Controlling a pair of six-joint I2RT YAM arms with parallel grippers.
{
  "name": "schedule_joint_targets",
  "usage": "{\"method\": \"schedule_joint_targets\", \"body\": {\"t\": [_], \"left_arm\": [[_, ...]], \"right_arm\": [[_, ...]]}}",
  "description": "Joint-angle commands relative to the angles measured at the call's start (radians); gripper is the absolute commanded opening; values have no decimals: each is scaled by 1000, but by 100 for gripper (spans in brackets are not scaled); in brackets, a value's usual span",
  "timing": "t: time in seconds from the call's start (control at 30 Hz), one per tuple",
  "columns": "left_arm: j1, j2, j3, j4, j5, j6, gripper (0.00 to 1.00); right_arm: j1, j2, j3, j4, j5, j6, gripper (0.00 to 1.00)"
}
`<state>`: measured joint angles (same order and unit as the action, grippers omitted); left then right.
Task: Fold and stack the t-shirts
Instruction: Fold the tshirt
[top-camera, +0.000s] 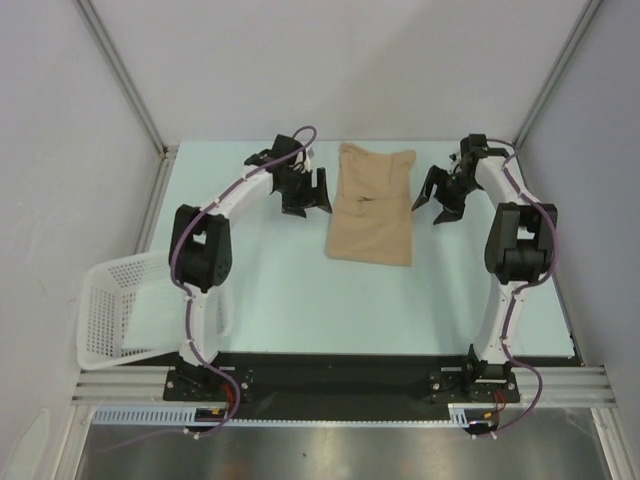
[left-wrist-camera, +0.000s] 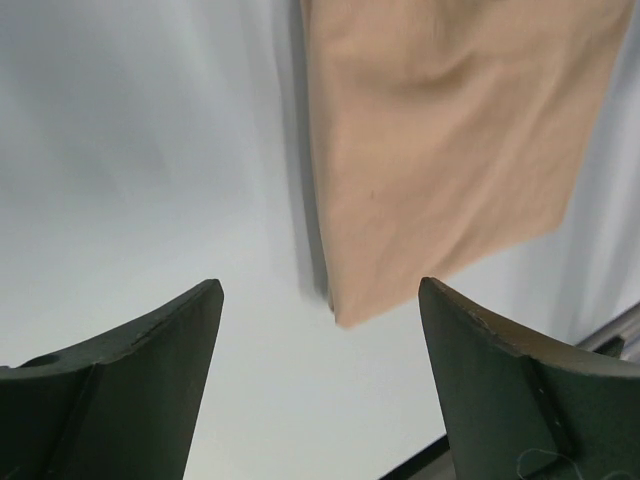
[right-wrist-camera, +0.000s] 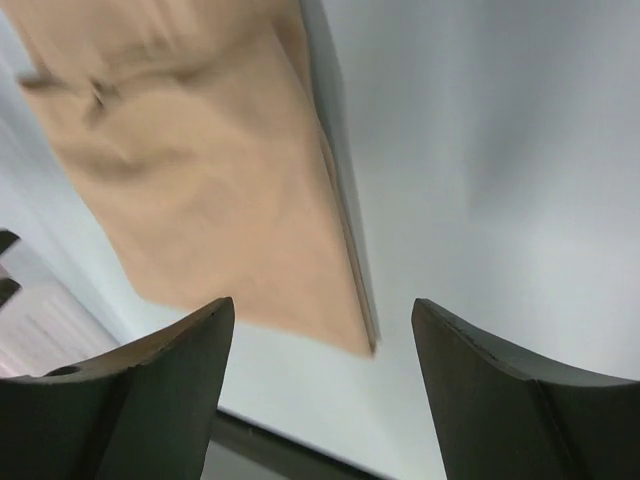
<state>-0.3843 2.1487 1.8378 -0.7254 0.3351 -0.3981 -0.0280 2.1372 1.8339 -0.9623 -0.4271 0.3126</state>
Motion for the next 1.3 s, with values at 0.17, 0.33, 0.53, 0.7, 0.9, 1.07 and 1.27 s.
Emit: {"method": "schedule_joint_targets", "body": {"t": [0.17, 0.33, 0.53, 0.7, 0.9, 1.07, 1.27], "left_arm": [[-21, -199, -362, 211, 94, 42, 82], [-22, -196, -440, 268, 120, 12, 67], [-25, -204, -448, 307, 102, -10, 67], [-28, -145, -416, 314, 143, -42, 71], [-57, -84, -345, 244, 127, -31, 65], [-73, -76, -360, 262, 145, -39, 60], [-82, -66, -376, 251, 140, -28, 46]], "right_arm": [[56, -305, -473, 152, -32, -21, 72], [69, -350, -616, 246, -97, 3, 43], [76, -339, -657, 303, -108, 29, 45], [74, -300, -648, 318, -101, 34, 50], [74, -228, -630, 338, -116, 36, 48], [76, -220, -625, 341, -110, 33, 40], [77, -204, -631, 347, -111, 37, 39]]}}
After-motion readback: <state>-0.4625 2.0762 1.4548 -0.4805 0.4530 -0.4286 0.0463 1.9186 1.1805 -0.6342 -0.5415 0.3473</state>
